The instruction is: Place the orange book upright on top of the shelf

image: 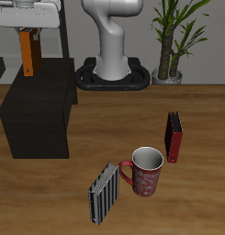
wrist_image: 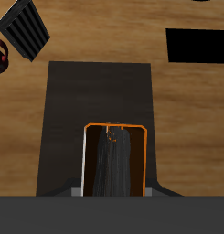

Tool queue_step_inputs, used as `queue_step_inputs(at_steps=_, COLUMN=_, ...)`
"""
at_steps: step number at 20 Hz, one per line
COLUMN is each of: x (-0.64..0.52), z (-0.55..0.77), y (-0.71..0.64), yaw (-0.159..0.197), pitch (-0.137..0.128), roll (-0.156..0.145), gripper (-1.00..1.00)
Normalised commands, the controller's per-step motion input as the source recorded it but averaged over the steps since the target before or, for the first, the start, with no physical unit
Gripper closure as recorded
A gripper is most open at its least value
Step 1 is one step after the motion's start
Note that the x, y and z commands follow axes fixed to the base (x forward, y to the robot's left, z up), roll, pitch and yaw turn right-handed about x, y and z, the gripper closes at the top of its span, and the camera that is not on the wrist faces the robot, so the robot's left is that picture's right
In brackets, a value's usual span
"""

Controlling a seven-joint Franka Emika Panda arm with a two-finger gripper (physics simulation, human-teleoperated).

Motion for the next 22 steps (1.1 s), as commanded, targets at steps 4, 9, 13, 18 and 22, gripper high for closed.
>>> queue_step_inputs(at_steps=4, x=0.07, z=-0.14, y=0.1, yaw=0.005, pitch=0.001, roll=0.048, gripper=1.0)
queue_step_inputs(at_steps=9, x=0.08, z=-0.15, y=0.1, yaw=-0.002, pitch=0.01, roll=0.036, gripper=1.0)
queue_step_inputs(at_steps=13, x=0.12, z=-0.19, y=0.07, yaw=0.028, pitch=0.016, roll=0.014, gripper=1.0)
queue_step_inputs(at_steps=18, x=0.11, z=-0.23, y=-0.05, yaw=-0.021, pitch=0.021, roll=-0.011, gripper=1.0)
queue_step_inputs(at_steps=22, x=0.13, z=-0.21, y=-0.07, yaw=-0.017, pitch=0.014, roll=-0.045, gripper=1.0)
